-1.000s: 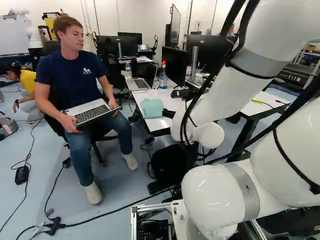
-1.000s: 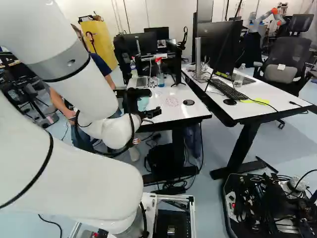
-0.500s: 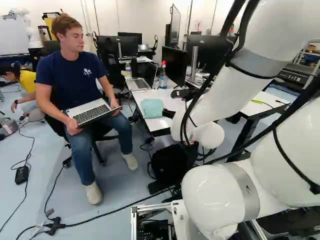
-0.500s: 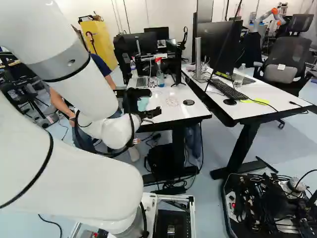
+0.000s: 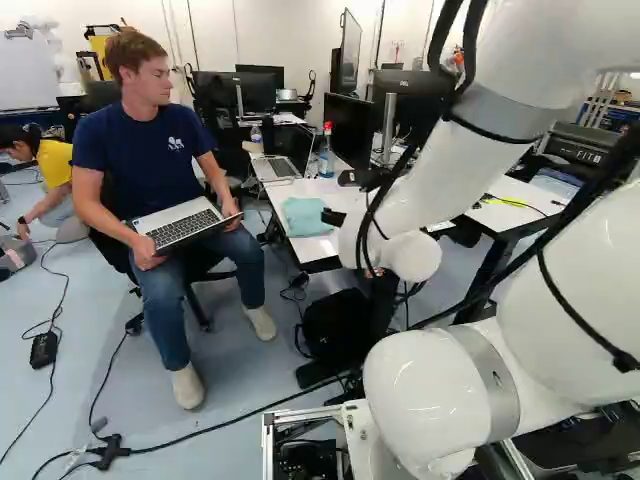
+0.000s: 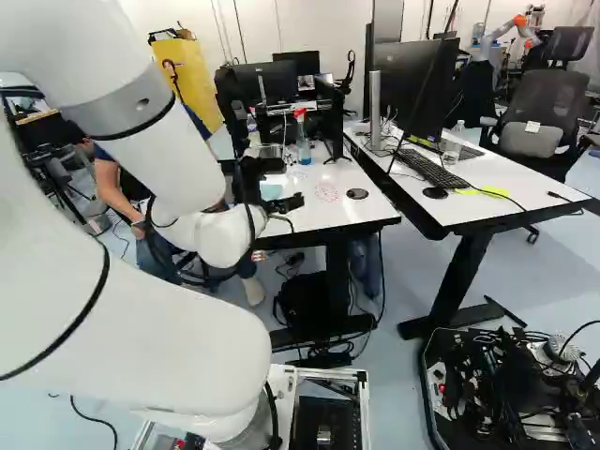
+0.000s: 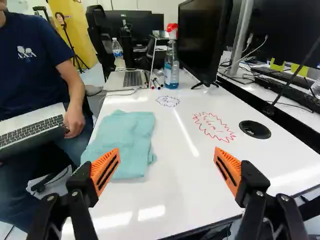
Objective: Clean the table with the green towel
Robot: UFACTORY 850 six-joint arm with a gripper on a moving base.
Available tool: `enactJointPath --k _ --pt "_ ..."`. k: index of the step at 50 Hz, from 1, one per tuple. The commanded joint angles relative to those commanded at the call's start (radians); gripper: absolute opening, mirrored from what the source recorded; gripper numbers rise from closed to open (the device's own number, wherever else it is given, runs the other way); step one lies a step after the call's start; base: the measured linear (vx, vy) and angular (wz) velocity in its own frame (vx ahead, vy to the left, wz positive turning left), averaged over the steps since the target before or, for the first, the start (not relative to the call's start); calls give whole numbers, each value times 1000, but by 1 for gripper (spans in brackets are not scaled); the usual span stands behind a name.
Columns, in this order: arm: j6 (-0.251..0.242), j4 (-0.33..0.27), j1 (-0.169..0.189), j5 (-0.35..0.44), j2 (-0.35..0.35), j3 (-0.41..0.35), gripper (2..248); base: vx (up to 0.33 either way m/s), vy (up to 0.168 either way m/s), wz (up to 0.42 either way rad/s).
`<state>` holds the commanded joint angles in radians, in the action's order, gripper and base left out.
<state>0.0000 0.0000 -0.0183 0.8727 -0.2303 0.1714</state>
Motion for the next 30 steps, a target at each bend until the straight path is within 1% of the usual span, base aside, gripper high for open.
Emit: enactJointPath --k 13,30 --pt "0 0 -18 0 41 69 247 0 0 0" --pt "0 0 -54 -1 94 160 247 0 0 0"
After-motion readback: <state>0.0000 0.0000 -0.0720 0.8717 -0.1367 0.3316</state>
